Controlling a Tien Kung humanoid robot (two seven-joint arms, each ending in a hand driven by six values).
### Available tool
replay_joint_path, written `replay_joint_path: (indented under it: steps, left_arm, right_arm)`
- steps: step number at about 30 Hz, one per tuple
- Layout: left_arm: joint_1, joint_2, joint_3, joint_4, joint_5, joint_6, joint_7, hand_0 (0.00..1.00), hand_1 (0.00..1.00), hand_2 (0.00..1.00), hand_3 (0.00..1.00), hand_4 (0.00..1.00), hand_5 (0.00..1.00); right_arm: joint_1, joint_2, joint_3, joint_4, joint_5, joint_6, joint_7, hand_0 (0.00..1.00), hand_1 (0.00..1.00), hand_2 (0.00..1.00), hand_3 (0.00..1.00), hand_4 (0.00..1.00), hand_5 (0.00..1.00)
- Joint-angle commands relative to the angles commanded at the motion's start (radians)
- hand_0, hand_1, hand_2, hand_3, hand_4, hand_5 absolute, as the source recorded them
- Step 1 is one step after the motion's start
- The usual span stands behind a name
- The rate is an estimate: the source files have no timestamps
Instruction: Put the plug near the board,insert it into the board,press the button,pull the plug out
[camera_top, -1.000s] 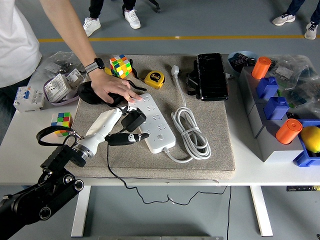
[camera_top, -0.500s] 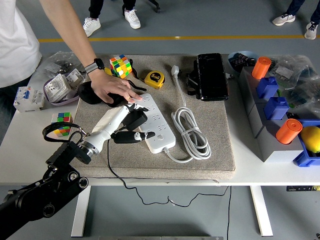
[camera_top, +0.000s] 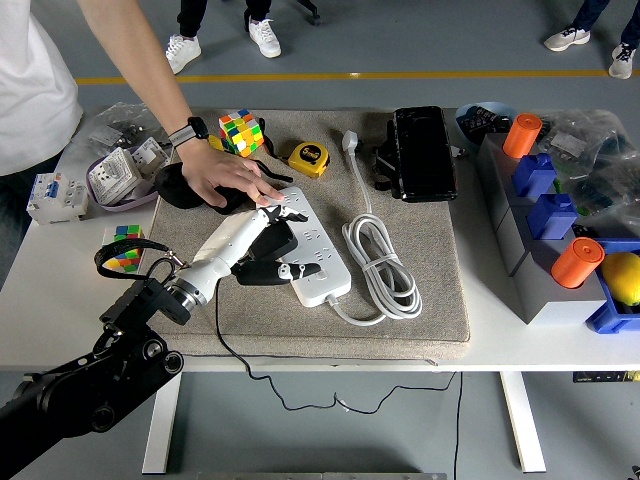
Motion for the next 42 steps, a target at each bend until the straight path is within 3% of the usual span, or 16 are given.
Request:
replay_joint_path:
  steps: [32, 42]
  left_arm:
    - [-0.035, -0.021, 0.015, 0.036, -0.020, -0.010, 0.008, 0.627, 0.718, 0.731, 0.712, 0.998, 0.616]
    - [-0.024, -0.012, -0.016, -0.030, -0.029, -0.006, -0.001, 0.627, 0.715, 0.729, 0.708, 0.998, 0.617]
  right_arm:
    - [0.001, -0.001, -0.004, 0.001, 0.003, 0.000, 0.002, 0.584, 0.635, 0.543, 0.478, 0.736, 0.446]
    - [-0.005, -0.002, -0.008, 0.000, -0.001, 0.000, 0.001, 0.584, 0.634, 0.543, 0.478, 0.736, 0.446]
